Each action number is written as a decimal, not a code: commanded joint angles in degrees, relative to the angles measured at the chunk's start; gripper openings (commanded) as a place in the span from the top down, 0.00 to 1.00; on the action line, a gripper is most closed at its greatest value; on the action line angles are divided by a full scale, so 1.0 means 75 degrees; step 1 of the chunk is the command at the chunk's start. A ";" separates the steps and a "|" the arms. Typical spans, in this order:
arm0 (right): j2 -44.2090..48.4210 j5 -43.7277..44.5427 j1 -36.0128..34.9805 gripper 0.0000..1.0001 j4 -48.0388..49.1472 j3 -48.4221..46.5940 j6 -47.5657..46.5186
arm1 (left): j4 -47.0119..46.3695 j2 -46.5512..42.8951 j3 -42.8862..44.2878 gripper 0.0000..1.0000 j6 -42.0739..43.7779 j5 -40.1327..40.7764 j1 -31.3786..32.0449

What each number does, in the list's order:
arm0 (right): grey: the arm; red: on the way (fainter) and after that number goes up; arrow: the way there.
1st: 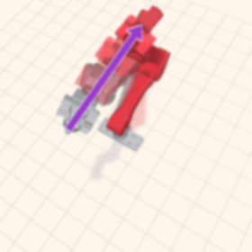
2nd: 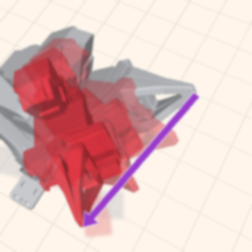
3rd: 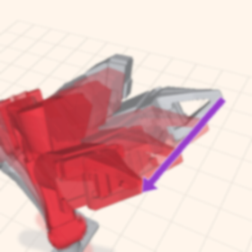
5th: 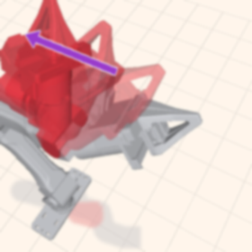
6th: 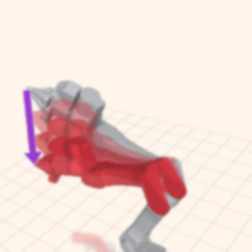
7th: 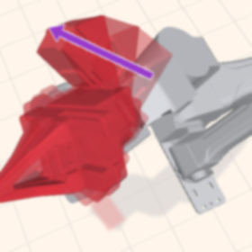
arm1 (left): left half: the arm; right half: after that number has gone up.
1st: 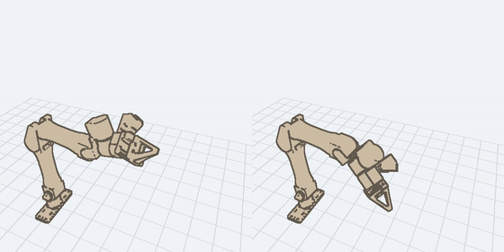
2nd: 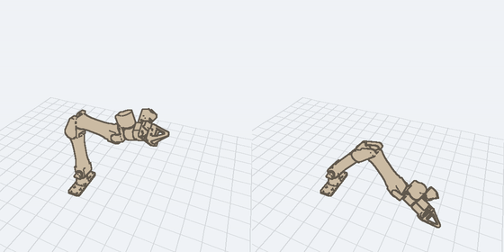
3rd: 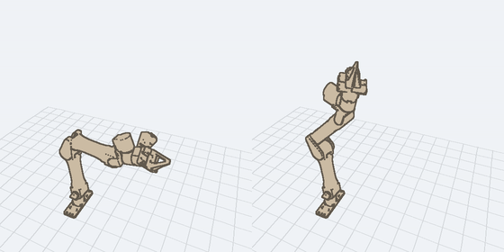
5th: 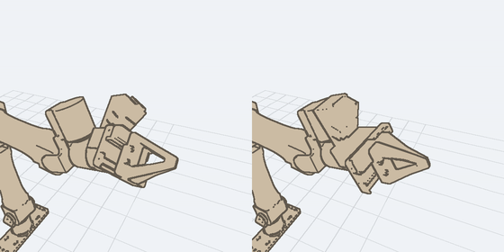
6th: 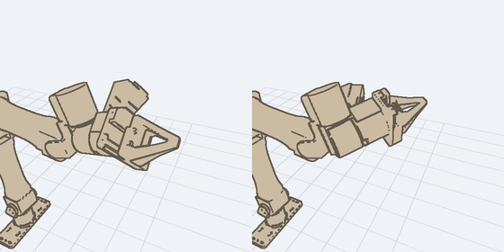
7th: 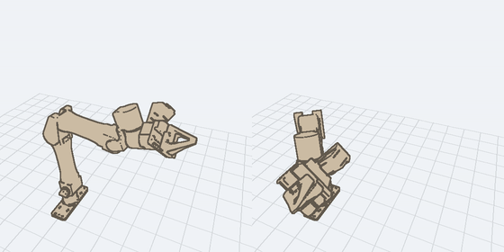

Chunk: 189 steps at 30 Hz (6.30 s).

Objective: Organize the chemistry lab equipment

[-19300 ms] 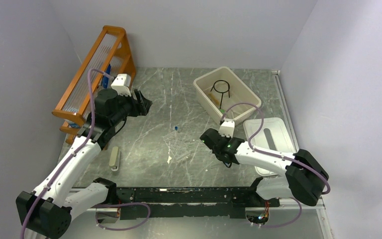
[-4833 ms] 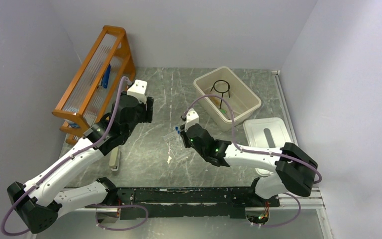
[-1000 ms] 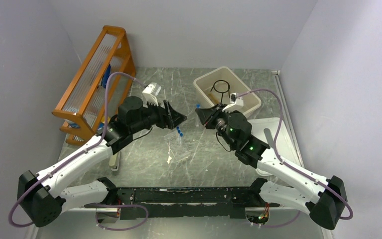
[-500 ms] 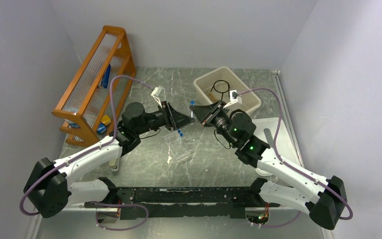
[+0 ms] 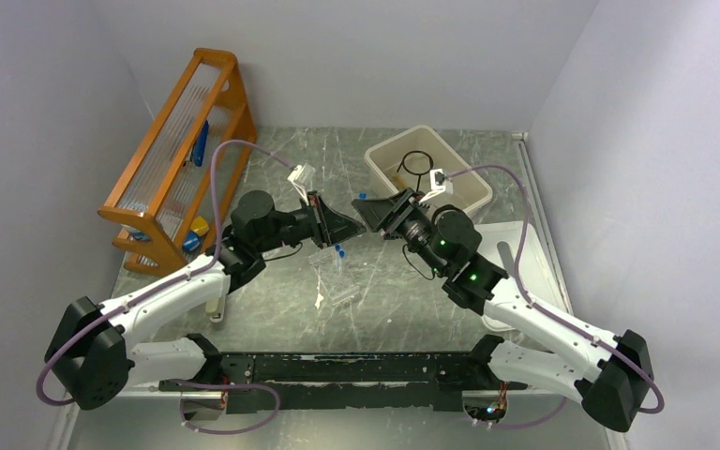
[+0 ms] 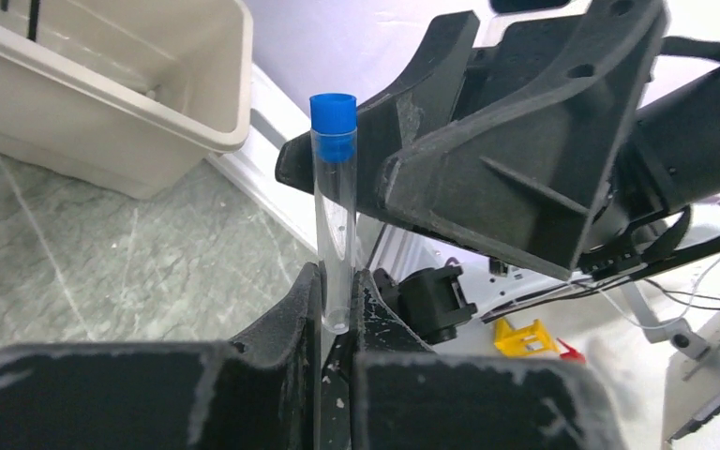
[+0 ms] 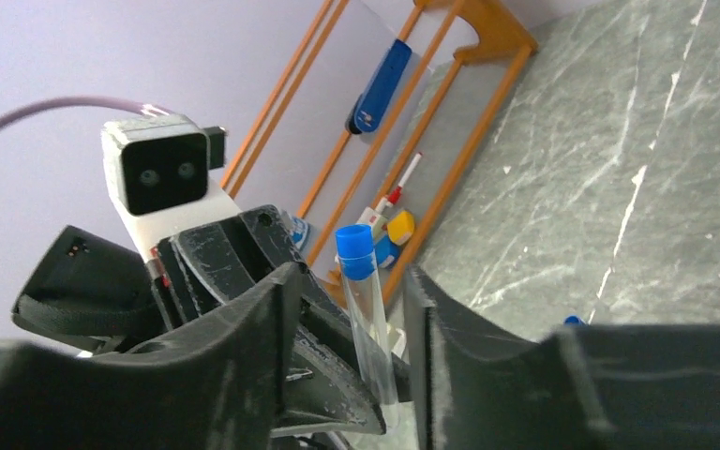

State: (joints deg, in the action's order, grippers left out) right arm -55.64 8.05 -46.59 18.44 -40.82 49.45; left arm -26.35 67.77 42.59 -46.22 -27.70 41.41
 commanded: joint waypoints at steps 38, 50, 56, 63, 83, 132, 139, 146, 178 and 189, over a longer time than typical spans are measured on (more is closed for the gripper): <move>-0.1217 -0.2123 0.0476 0.74 -0.3695 -0.2570 -0.1389 | 0.5283 -0.0761 0.1681 0.95 0.4889 0.0822 0.0049; -0.1060 -0.2016 0.1050 0.91 -0.3077 -0.2063 -0.2506 | 0.5318 -0.1579 0.1478 0.29 0.4605 0.3010 0.0051; -0.1117 -0.1269 0.0997 0.92 -0.2505 -0.1549 -0.3745 | 0.5520 -0.2374 0.1634 0.29 0.4518 0.4838 0.0051; -0.0906 0.0694 -0.0460 0.93 -0.1287 -0.0562 -0.4817 | 0.5508 -0.2871 0.1420 0.29 0.4708 0.5982 0.0055; -0.2374 0.1569 -0.1657 0.93 0.1926 0.1490 -0.5521 | 0.5555 -0.2773 0.1142 0.30 0.4566 0.6418 0.0055; -0.3541 0.2130 -0.1878 0.65 0.3179 0.2076 -0.5617 | 0.5634 -0.2954 0.1060 0.29 0.4511 0.6692 0.0046; -0.2479 0.2137 -0.1879 0.51 0.1789 0.1655 -0.4934 | 0.5623 -0.2968 0.1044 0.29 0.4510 0.6691 0.0046; -0.0818 0.3036 -0.1872 0.48 0.0651 0.1496 -0.4639 | 0.5634 -0.2957 0.1083 0.29 0.4466 0.6500 0.0043; -0.0368 0.2135 0.3932 0.70 -0.6571 -0.0111 -0.1176 | 0.5418 -0.2448 0.1108 0.25 0.4483 0.4589 0.0045; -0.1986 0.1146 0.5771 0.37 -0.6003 0.0443 -0.1868 | 0.5373 -0.2106 0.1050 0.26 0.4339 0.4021 0.0056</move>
State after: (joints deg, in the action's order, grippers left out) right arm -69.04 17.93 -4.51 -28.91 -37.82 38.00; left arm 15.77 52.05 50.89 -13.08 5.72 41.63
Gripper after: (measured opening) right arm 0.613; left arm 0.743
